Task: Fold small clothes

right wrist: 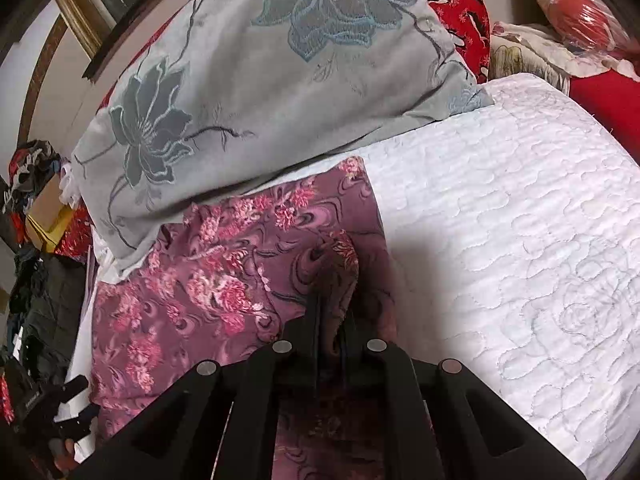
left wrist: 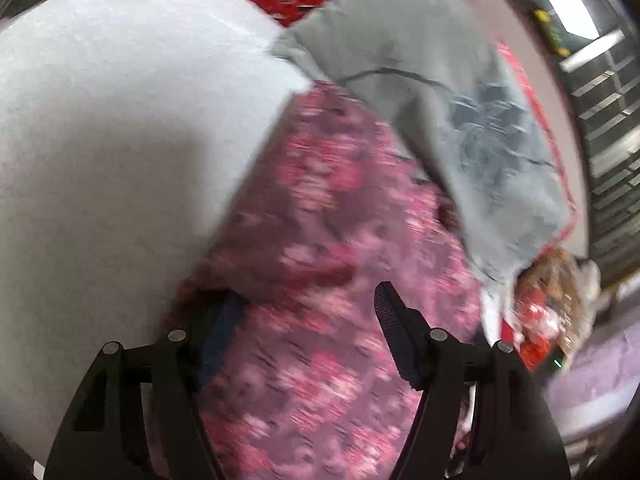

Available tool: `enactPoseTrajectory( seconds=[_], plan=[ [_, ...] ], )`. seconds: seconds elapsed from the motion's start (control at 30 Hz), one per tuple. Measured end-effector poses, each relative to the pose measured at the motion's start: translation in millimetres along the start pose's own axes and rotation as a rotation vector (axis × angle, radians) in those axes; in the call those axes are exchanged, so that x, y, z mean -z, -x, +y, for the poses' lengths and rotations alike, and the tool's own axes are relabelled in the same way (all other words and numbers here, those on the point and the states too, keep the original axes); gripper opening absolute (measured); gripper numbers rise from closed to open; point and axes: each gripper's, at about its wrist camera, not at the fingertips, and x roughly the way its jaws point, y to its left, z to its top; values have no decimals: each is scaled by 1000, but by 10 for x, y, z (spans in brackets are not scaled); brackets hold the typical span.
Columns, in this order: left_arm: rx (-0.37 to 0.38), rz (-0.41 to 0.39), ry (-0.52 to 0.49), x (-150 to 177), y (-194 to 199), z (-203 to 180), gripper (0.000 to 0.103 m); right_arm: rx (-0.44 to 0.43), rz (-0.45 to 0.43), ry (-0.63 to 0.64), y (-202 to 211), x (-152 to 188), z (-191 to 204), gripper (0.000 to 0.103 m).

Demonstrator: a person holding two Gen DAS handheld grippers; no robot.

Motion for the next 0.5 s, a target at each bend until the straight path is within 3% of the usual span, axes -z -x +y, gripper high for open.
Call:
enactPoseTrajectory(
  seconds=[0.1,0.17,0.2,0.27,0.3,0.4,0.5],
  plan=[
    [103,-16,-69,63,170,-228,68,-3,-81,-6,212,-59,-1,7],
    [96,-68,-127,51,288,-351,68,0,-98,3,267,-82,-12,7],
    [58,-104,-160,20,325,-397,69,20,-67,16,209,-81,-24,7],
    [-76,-133,-192,-86,295,-421,70,77,82,18,-13,-65,-88,8],
    [-139,-127,-203,-149,240,-394,70,83,94,5,-12,-60,-109,8],
    [-241,-68,-207,-286,30,-263,70,44,-73,-26,368,-78,-39,14],
    [-277,7,-206,-278,-214,-193,70,-40,-104,23,439,-22,107,18]
  ],
)
